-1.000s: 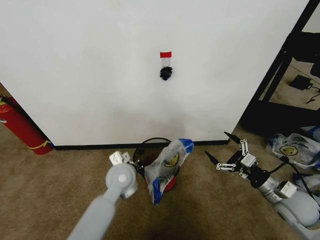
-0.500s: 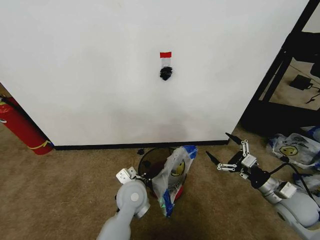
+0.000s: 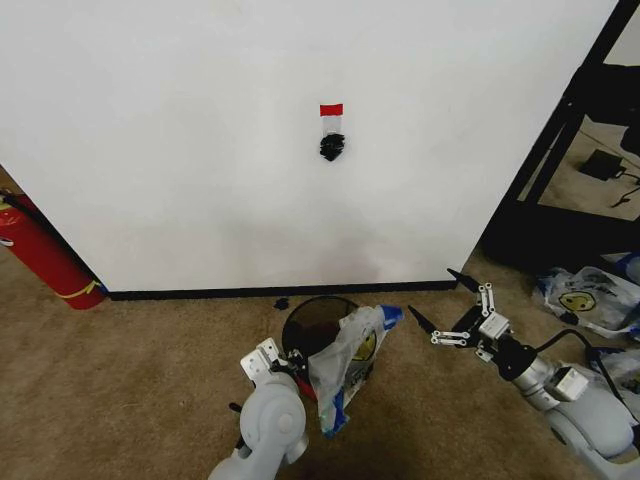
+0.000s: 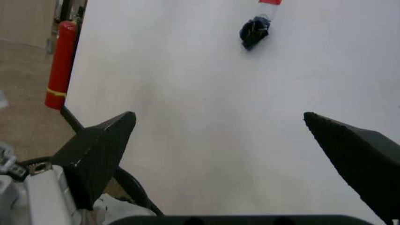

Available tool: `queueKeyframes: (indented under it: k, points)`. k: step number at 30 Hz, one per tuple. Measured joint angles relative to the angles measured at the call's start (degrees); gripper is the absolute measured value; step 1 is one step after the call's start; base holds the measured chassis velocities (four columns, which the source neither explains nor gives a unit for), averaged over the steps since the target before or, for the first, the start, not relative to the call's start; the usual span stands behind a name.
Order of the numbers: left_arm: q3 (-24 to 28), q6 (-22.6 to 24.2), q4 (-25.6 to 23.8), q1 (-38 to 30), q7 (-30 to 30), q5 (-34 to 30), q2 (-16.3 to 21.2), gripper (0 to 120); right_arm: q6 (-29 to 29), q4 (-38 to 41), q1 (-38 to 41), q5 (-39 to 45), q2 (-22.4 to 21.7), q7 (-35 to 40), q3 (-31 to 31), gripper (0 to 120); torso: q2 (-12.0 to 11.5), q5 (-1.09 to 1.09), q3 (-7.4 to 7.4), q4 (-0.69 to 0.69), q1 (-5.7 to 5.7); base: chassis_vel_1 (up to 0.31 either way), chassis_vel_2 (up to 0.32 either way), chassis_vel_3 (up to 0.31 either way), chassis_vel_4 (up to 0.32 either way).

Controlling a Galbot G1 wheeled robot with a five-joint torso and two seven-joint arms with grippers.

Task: Pick up the garbage bag from the wall and place it over the trash bin.

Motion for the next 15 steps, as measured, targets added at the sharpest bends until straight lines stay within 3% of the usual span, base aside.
queueKeyframes:
  k: [7,10,12,13,15]
  points:
    - [-0.21,-1.72,-6.59,0.88,6.25,4.81,6.56,75,0.08,0.08,-0.09,-0.22,0.32,-0.04,0.00,100,0.00,0.00,0.00,0.00,0.00,0.000,0.000,0.000,0.000]
    - [1.00,-1.71,-11.24,1.45,23.69,15.07,15.43,90,0.48,-1.83,-0.08,-2.38,1.29,0.68,0.00,100,0.00,0.01,0.00,0.02,0.00,0.000,0.000,0.000,0.000]
    - [2.58,-0.22,-13.00,0.88,31.50,18.66,19.96,97,-0.05,-3.30,-0.11,-5.59,1.89,3.13,0.00,100,0.00,-0.02,0.00,0.01,0.00,0.000,0.000,0.000,0.000]
    - [4.78,2.15,-14.00,-0.38,34.42,19.46,22.75,99,-1.02,-4.40,-0.36,-7.75,2.31,4.96,0.00,100,0.00,0.00,0.00,0.01,0.00,0.000,0.000,0.000,0.000]
    - [6.21,3.59,-14.25,-1.32,35.15,19.35,24.05,100,-1.82,-4.84,-0.72,-8.50,2.47,5.97,0.00,100,0.00,0.01,0.00,0.01,0.00,0.000,0.000,0.000,0.000]
